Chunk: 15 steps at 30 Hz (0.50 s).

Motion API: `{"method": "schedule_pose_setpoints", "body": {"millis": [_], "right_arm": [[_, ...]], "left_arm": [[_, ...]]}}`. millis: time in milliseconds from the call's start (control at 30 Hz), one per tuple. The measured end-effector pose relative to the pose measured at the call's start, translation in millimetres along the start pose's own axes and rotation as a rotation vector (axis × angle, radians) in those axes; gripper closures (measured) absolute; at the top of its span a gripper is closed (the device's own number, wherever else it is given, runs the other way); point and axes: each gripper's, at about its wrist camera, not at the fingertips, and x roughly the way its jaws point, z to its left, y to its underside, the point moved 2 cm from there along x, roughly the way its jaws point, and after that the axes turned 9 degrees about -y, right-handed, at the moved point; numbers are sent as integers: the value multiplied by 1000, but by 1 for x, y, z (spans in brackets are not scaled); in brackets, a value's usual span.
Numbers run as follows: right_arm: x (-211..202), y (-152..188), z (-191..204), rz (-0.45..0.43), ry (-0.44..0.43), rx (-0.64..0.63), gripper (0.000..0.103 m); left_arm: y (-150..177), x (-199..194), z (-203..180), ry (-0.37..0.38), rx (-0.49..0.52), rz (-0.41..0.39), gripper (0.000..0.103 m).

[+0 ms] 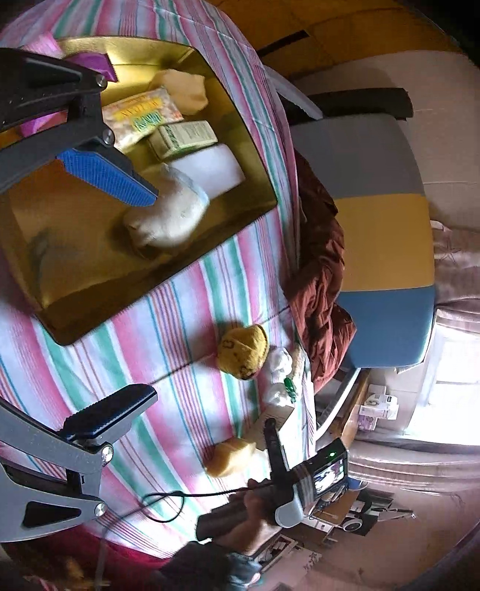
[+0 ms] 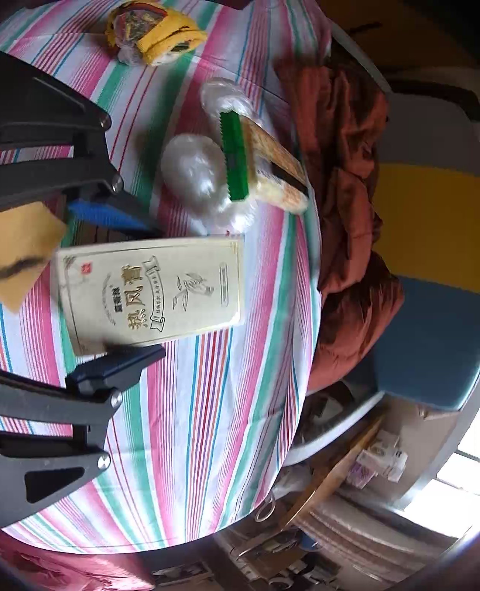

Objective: Organize objects
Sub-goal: 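Grasp the cream medicine box with the right gripper and lift it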

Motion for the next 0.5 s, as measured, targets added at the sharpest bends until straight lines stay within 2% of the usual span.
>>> {"method": "schedule_pose_setpoints", "body": {"millis": [33, 233, 500], "right_arm": [[-3, -2, -3, -10, 8, 13, 51], [-10, -2, -22, -22, 0, 84, 51], [-14, -8, -21, -42, -21, 92, 51]], "left_arm": [[-3, 1, -2, 0, 1, -3, 5], [-24, 13, -15, 31, -12, 14, 6], [-57, 41, -33, 59, -28, 44, 6]]}}
